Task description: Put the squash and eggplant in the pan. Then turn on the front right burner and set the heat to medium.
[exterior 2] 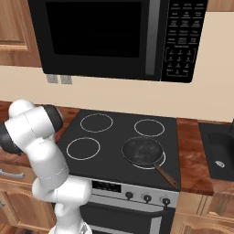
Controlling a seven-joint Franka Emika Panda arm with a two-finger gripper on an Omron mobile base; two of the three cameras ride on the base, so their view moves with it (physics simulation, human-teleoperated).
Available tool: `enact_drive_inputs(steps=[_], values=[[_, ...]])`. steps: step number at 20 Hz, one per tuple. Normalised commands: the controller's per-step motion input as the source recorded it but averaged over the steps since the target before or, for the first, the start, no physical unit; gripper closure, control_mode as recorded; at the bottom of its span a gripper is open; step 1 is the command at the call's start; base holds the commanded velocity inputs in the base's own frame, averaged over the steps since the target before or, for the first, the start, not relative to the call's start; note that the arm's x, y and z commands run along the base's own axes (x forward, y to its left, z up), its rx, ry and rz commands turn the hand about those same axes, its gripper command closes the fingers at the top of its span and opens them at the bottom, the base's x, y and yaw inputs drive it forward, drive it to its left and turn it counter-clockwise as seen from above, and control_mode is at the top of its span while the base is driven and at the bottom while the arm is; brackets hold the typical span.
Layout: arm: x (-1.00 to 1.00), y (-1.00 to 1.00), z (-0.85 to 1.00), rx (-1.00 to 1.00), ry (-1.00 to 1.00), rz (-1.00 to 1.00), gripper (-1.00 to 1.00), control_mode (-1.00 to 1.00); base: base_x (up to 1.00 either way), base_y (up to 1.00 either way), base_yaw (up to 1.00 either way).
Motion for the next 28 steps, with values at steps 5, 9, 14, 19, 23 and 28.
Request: enact_drive_inputs(steps=[5,9,14,19,23,28], values=[[0.00,0.00,-0.26,0.00,0.00,0.00,1.00,-1.00,0.00,0.00,0.00],[0.00,0.00,-0.27,-0.01,0.00,0.00,1.00,-1.00,0.00,0.00,0.00],[0.00,0.00,-0.20,0.00,0.00,0.00,1.00,-1.00,0.00,0.00,0.00],[0.00,-0.13,-0.06,0.00,-0.03,0.00,1.00,-1.00,0.00,0.00,0.00],[-0.21,-0.21,0.07,0.00,-0.11,0.00,1.00,-1.00,0.00,0.00,0.00],[-0.40,-0.22,0.53,0.00,-0.16,-0.01,1.00,-1.00,0.00,0.00,0.00]])
